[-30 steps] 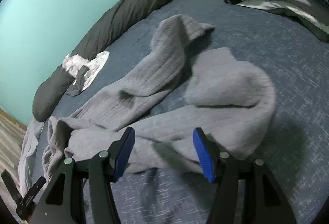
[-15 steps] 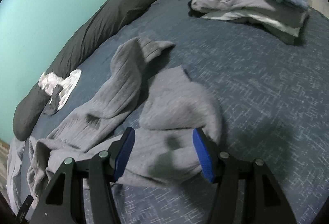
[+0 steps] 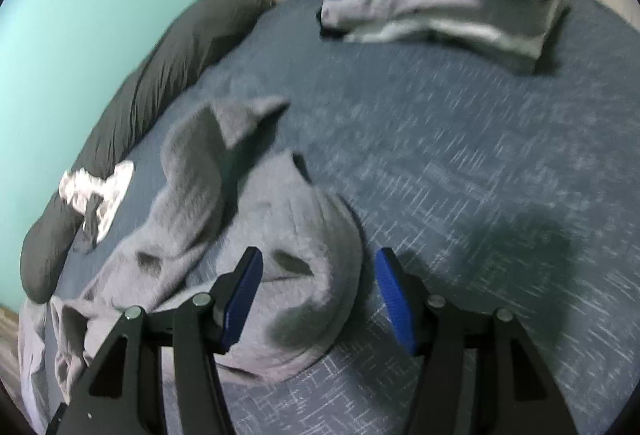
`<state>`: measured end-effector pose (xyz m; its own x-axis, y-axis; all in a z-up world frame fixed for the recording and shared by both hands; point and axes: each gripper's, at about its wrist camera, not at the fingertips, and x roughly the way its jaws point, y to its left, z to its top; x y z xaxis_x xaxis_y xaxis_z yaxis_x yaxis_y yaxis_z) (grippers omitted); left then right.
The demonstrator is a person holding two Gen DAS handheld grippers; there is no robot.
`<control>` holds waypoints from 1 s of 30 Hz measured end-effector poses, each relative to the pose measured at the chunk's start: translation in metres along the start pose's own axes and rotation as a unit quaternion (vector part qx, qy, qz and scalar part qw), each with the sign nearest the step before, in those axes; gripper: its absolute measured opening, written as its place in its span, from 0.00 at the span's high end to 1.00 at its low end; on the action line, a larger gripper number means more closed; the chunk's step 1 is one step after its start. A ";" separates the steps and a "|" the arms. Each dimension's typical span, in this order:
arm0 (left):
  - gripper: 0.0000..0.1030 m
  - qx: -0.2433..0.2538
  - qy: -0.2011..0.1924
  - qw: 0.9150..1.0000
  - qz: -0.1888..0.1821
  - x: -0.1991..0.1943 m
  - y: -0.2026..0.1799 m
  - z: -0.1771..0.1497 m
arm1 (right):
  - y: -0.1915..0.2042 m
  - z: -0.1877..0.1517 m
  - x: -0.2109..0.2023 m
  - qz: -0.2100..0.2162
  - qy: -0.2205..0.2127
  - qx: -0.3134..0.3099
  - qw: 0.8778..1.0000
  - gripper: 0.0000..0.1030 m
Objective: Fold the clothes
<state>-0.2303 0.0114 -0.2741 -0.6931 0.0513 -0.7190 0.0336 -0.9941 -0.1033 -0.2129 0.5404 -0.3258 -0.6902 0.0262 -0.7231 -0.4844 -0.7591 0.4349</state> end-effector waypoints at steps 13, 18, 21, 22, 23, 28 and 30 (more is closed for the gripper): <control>0.00 0.021 0.011 1.000 0.003 0.009 -0.014 -0.005 | 0.010 0.010 0.015 0.087 0.021 -0.043 0.995 0.82; 0.00 0.023 0.011 1.000 0.004 0.009 -0.016 -0.005 | -0.002 0.023 -0.021 0.096 -0.064 -0.026 0.993 0.85; 0.00 0.022 0.010 1.000 0.004 0.009 -0.016 -0.005 | -0.008 0.029 -0.033 0.096 -0.094 -0.022 0.991 0.85; 0.00 0.022 0.010 1.000 0.005 0.009 -0.016 -0.005 | -0.010 0.030 -0.031 0.095 -0.092 -0.020 0.991 0.85; 0.00 0.022 0.010 1.000 0.004 0.009 -0.015 -0.005 | -0.013 0.032 -0.028 0.093 -0.088 -0.015 0.992 0.85; 0.00 0.016 0.011 1.000 0.003 0.009 -0.008 -0.005 | -0.044 0.023 0.005 0.062 -0.011 0.075 0.995 0.83; 0.00 0.009 0.011 1.000 0.004 0.007 -0.002 -0.004 | -0.043 0.024 0.003 0.048 -0.013 0.080 0.996 0.80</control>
